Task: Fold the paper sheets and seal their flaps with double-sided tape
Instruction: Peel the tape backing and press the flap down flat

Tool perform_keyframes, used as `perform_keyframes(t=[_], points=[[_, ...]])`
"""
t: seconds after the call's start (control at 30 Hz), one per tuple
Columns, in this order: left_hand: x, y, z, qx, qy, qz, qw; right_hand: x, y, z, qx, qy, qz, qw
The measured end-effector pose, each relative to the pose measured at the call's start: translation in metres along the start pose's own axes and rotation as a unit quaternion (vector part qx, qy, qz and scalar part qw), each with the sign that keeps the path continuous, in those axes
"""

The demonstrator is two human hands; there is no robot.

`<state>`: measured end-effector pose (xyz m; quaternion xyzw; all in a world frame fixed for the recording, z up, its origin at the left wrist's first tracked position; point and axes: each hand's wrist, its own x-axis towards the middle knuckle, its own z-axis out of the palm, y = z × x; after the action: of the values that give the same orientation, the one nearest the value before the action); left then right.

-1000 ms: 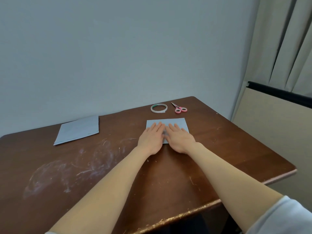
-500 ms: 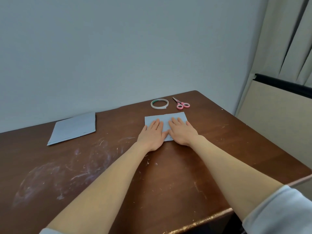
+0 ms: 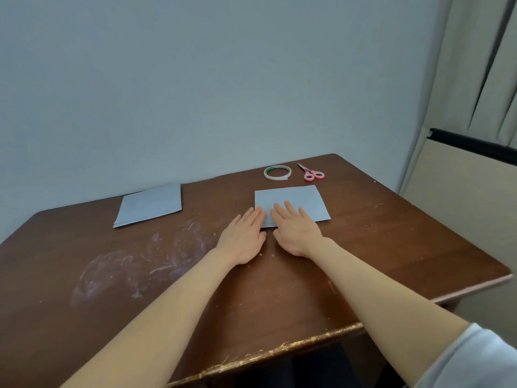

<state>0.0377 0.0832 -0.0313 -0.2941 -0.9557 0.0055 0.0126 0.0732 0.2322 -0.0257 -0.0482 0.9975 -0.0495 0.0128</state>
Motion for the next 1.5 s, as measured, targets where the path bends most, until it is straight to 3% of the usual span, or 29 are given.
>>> perform_keyframes(t=[0.33,0.8,0.97,1.07,1.2,1.5], points=[[-0.003,0.004,-0.002,0.009,-0.058,0.0,0.998,-0.005,-0.003,-0.003,-0.031,-0.049,0.015,0.998],[-0.001,0.006,-0.007,0.013,-0.075,-0.005,0.997,-0.035,0.052,-0.007,-0.017,-0.052,0.173,0.983],[-0.005,0.005,-0.009,-0.071,-0.066,-0.043,0.994,-0.029,0.048,-0.022,-0.04,-0.035,0.223,0.973],[-0.007,0.002,-0.012,-0.061,-0.02,-0.059,0.996,-0.021,0.033,-0.022,-0.05,0.027,0.11,0.992],[-0.003,0.011,-0.008,-0.019,-0.028,-0.004,0.999,-0.011,0.004,-0.008,-0.028,-0.001,-0.013,1.0],[0.0,0.008,-0.015,-0.01,-0.092,0.003,0.996,-0.004,0.001,-0.001,-0.022,-0.052,-0.005,0.998]])
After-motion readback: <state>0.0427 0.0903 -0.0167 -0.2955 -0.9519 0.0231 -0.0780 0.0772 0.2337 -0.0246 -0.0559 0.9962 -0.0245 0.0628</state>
